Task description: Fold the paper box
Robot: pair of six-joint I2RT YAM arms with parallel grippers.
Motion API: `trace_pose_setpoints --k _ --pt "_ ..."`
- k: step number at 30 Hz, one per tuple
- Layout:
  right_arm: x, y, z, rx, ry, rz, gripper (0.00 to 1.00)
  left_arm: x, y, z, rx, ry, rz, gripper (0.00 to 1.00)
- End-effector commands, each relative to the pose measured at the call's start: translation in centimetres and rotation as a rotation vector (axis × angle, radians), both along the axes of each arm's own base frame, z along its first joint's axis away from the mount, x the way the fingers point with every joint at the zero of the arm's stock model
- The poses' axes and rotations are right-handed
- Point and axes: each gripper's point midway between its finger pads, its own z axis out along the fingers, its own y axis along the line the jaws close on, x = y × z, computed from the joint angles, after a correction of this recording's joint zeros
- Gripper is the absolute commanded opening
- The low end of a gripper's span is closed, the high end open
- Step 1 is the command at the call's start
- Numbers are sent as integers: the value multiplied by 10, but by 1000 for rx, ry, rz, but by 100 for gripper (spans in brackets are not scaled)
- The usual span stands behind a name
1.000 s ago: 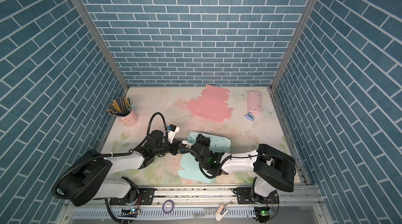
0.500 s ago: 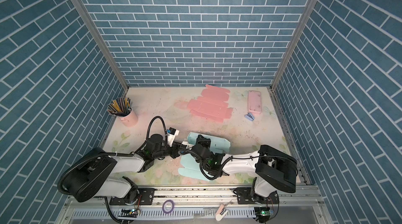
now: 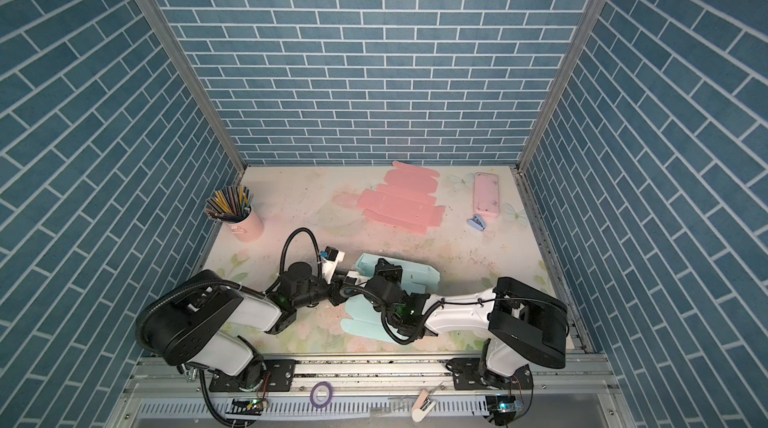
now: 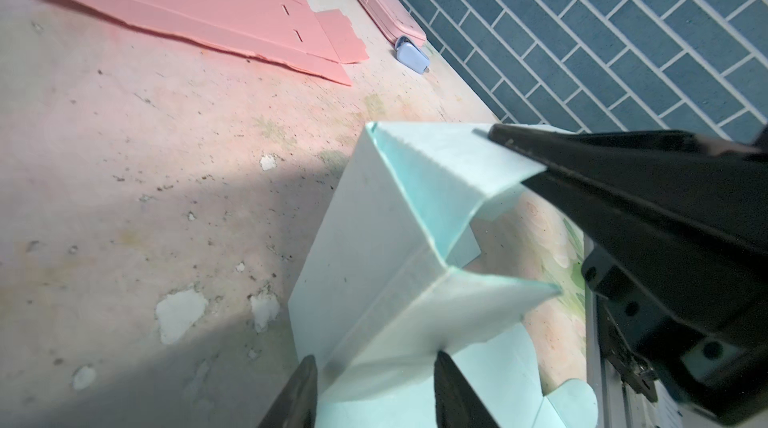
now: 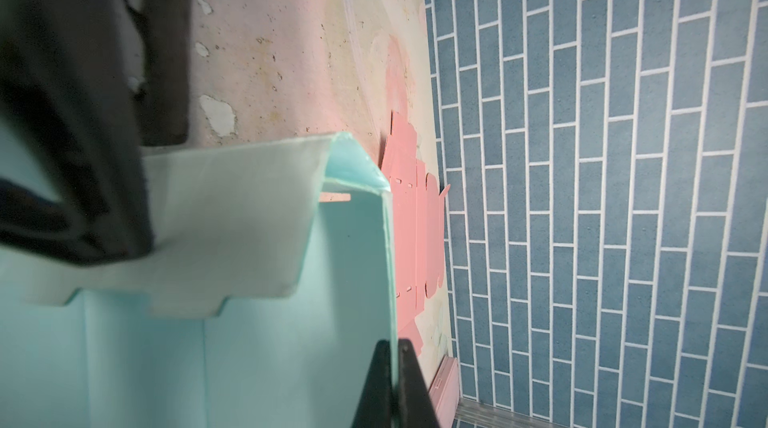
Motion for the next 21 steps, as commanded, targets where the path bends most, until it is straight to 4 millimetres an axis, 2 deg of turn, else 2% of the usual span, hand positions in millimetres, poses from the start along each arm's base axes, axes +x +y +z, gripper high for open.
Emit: trace_pose_setpoints --k 1,9,16,21 --pt "-5 5 3 42 18 4 0 11 0 10 56 -80 35 45" --pt "-9 8 0 42 39 11 0 16 -9 9 157 -136 37 39" --pt "-14 12 -7 47 61 11 0 19 -11 15 188 -211 85 38" --pt "-19 16 -10 70 76 12 0 18 -19 18 189 -249 99 35"
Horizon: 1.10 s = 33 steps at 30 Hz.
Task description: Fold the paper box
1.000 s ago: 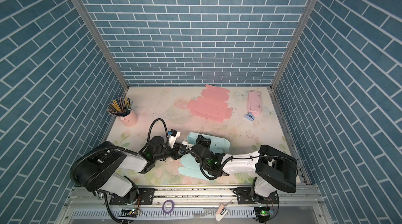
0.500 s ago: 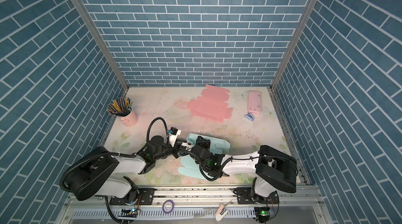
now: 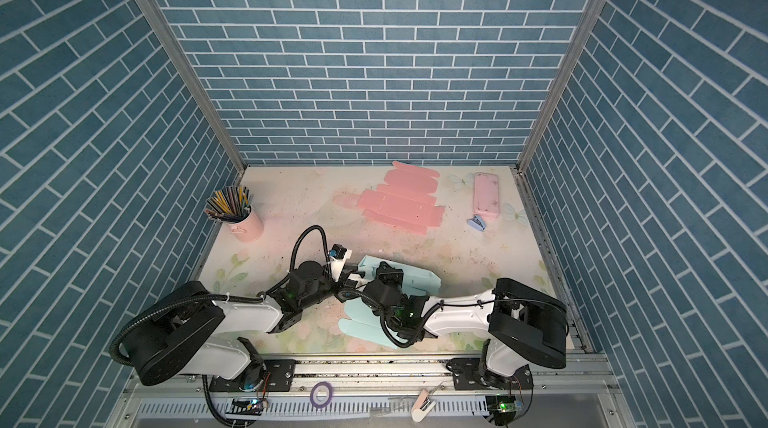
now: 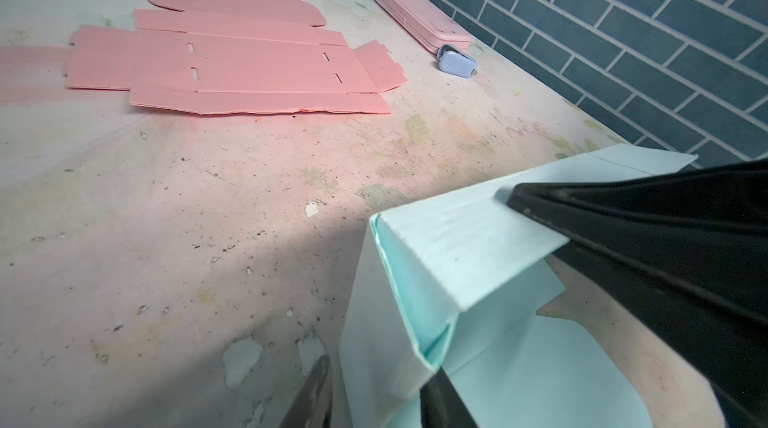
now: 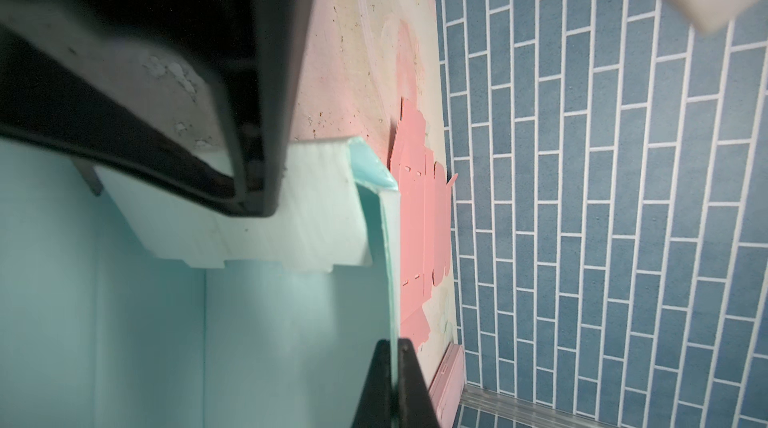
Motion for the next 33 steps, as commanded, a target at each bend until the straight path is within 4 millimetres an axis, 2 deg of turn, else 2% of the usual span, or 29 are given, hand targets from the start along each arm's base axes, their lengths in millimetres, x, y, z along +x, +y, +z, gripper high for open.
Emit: trace_pose_setpoints --k 1,8,21,23,26,27,30,33 --pt "-15 23 -1 93 56 44 0 1 -14 11 -1 -81 -12 35" --pt "-21 26 1 172 102 43 2 -2 -23 6 -22 -81 -38 36" --pt "-30 32 2 255 156 46 5 1 -23 1 -24 -94 -25 39" --pt "-29 32 2 261 156 40 5 0 -21 1 -23 -97 -21 29" --pt "-30 30 0 251 153 35 5 -1 -19 -1 -14 -97 -16 26" --pt "-29 30 0 249 150 31 4 -1 -17 0 -13 -98 -12 28" --pt "-27 26 0 234 130 15 3 -5 -13 -1 -12 -95 -8 41" --pt "-23 23 0 213 97 -4 0 -10 -10 1 -10 -93 -10 46"
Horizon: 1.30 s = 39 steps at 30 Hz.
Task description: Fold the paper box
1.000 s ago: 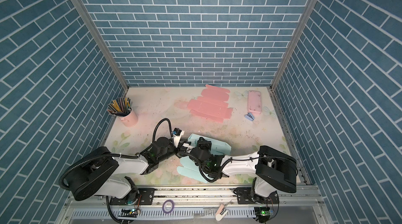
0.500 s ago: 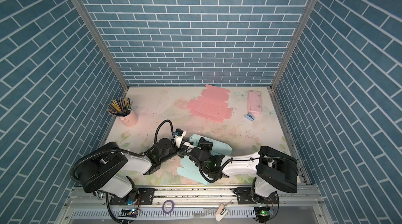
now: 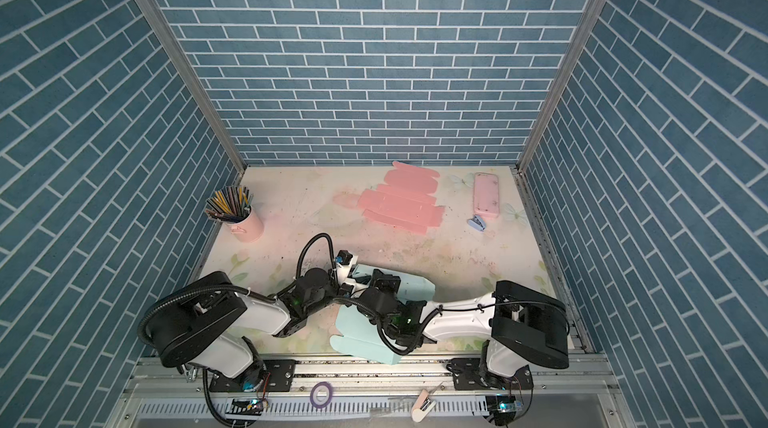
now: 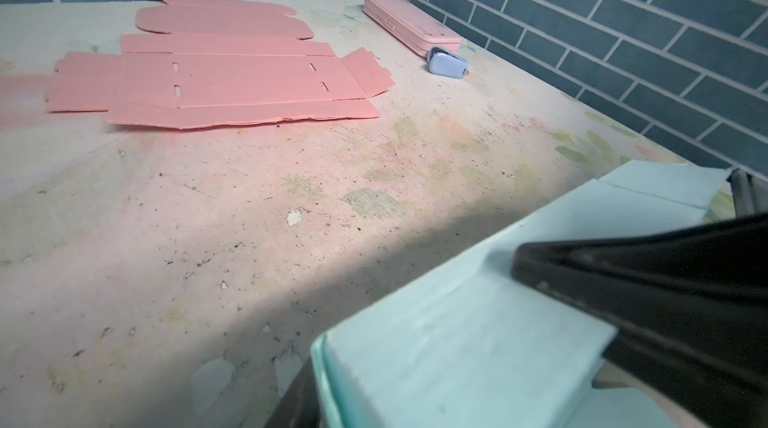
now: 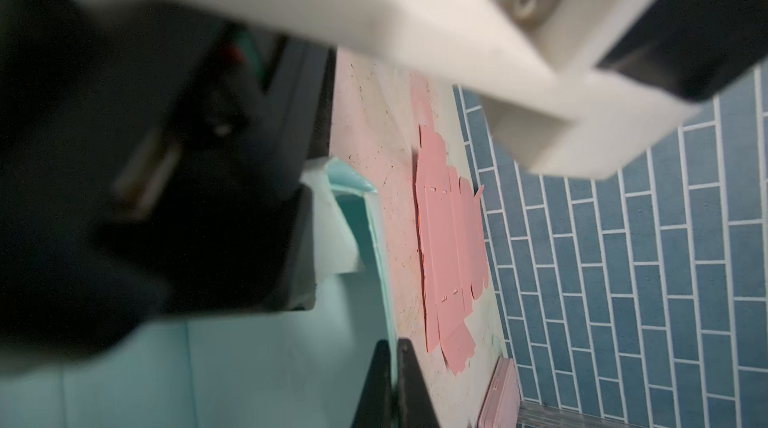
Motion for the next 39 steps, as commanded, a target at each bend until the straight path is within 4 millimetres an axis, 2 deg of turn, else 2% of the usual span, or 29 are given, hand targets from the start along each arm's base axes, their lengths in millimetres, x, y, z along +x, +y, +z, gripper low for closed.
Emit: trace_pose_setpoints --k 1,6,14,18,20,21,25,28,33,34,37,39 --pt "0 5 1 48 -2 -25 0 -4 4 7 -6 -22 9 47" --pt "7 0 6 3 -74 -55 0 -12 8 10 8 -25 15 48" --pt "11 -4 8 -23 -117 -67 0 -17 16 3 42 -8 28 48" --pt "11 -4 5 -33 -120 -67 0 -18 15 1 37 -3 17 56" --pt "12 -5 5 -28 -121 -70 0 -19 14 1 34 -2 9 57" --pt "12 -6 4 -31 -120 -71 0 -19 13 2 32 -4 5 56" --pt "13 -6 3 -38 -122 -69 0 -17 13 2 32 -8 15 45" --pt "13 -6 2 -35 -122 -69 0 -18 11 2 31 -4 4 43" --pt "15 -8 1 -33 -120 -73 0 -27 9 3 7 5 -37 53" --pt "15 -9 1 -35 -120 -73 0 -26 12 3 4 6 -25 53" --pt "15 -9 1 -34 -120 -73 0 -23 12 3 13 5 -12 35" --pt "15 -7 0 -29 -118 -72 0 -20 9 6 18 0 -8 31"
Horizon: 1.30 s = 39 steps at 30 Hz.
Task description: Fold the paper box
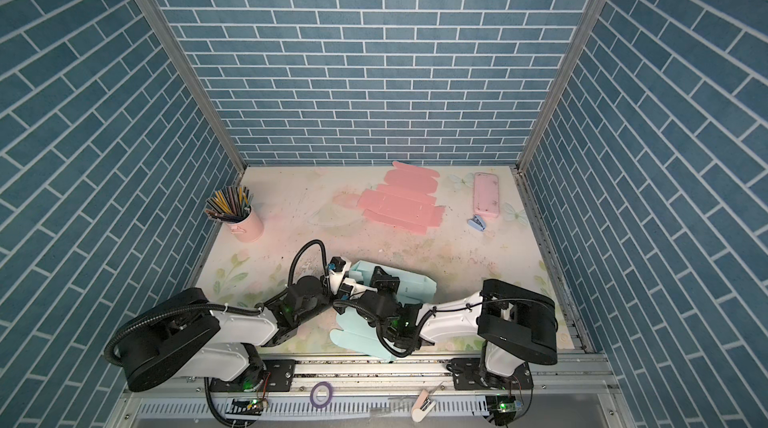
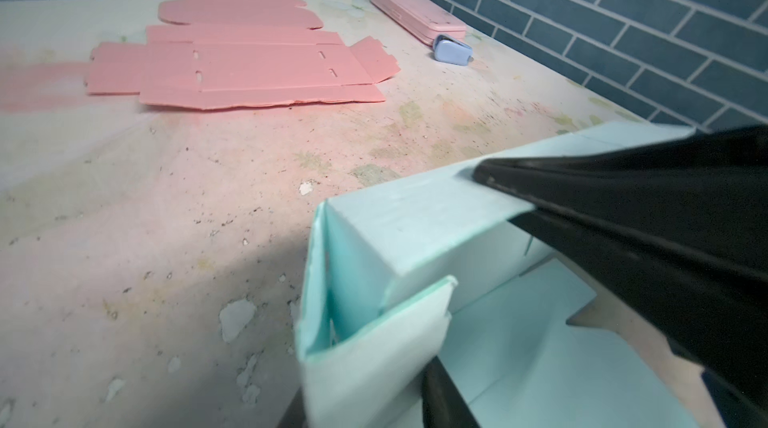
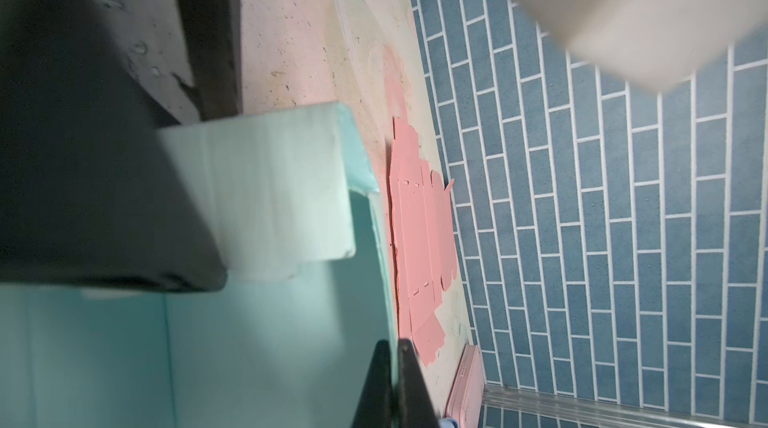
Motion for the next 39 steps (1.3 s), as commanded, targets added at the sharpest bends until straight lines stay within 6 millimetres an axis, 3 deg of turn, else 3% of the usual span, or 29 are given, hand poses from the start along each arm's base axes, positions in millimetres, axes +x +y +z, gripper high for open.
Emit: trace_pose_setpoints --k 1,5,12,21,25,30,33,39 --pt "4 -1 1 21 -11 -22 0 1 -8 8 -22 -16 -20 30" --pt "4 0 2 27 -8 -21 0 1 -12 11 -32 -19 -33 31" --pt "3 0 -1 23 -2 -20 0 -14 -21 16 -77 -4 -128 61" --pt "3 -9 2 32 -6 -27 0 -39 -13 23 -179 66 -199 66" --pt "4 -13 4 39 -7 -31 0 -44 0 27 -195 80 -176 73" --pt "6 -19 6 44 -13 -41 0 -48 14 41 -223 80 -139 90" --pt "7 -19 7 42 -20 -39 0 -41 30 54 -260 73 -73 90" --pt "8 -16 4 21 -33 -37 0 -2 92 78 -345 79 206 80"
